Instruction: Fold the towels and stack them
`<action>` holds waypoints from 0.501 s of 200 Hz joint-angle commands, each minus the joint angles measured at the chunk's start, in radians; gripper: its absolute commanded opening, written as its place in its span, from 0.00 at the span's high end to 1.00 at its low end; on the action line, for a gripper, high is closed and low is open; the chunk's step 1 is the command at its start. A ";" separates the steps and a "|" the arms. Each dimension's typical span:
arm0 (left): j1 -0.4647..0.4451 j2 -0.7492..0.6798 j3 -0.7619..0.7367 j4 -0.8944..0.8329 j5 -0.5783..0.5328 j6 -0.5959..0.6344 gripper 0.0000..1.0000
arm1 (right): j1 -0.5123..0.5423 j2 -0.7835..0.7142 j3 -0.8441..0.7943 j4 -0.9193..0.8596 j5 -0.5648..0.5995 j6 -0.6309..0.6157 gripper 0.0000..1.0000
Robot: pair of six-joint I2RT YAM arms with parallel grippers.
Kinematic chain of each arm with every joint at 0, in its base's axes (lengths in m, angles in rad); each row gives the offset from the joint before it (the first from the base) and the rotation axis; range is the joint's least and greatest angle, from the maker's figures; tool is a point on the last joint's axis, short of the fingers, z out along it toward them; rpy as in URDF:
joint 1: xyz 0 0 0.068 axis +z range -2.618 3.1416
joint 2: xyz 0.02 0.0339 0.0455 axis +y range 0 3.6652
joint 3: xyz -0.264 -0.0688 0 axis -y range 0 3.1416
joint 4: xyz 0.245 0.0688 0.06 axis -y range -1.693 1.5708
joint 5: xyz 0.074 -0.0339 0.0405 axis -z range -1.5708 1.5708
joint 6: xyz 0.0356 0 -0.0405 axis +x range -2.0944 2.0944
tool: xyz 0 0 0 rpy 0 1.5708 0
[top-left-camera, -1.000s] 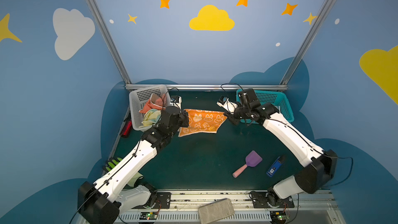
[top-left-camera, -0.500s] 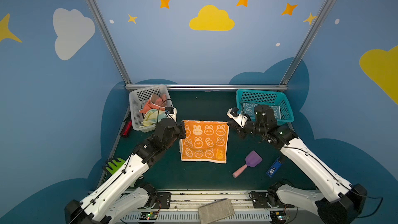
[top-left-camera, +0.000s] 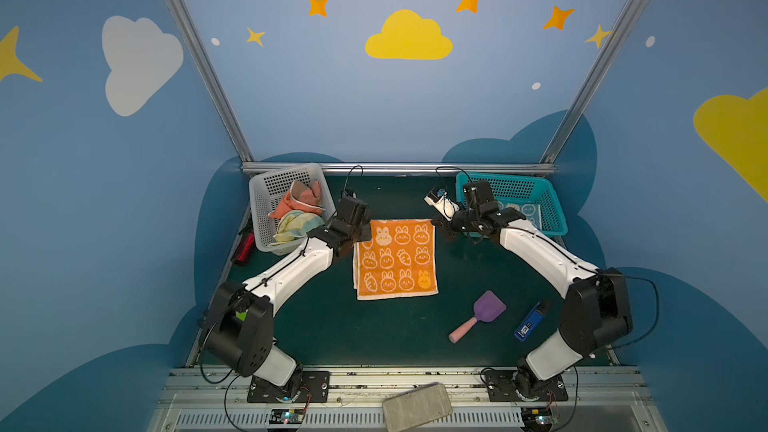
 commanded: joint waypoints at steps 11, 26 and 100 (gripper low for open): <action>0.069 0.165 0.082 0.031 0.026 0.059 0.96 | -0.019 0.166 0.182 -0.114 0.052 -0.044 1.00; 0.081 0.234 0.087 0.090 0.051 0.087 0.96 | -0.019 0.251 0.289 -0.217 0.083 -0.040 1.00; 0.093 0.312 0.047 0.237 0.127 0.089 0.96 | -0.019 0.386 0.381 -0.334 0.132 -0.011 1.00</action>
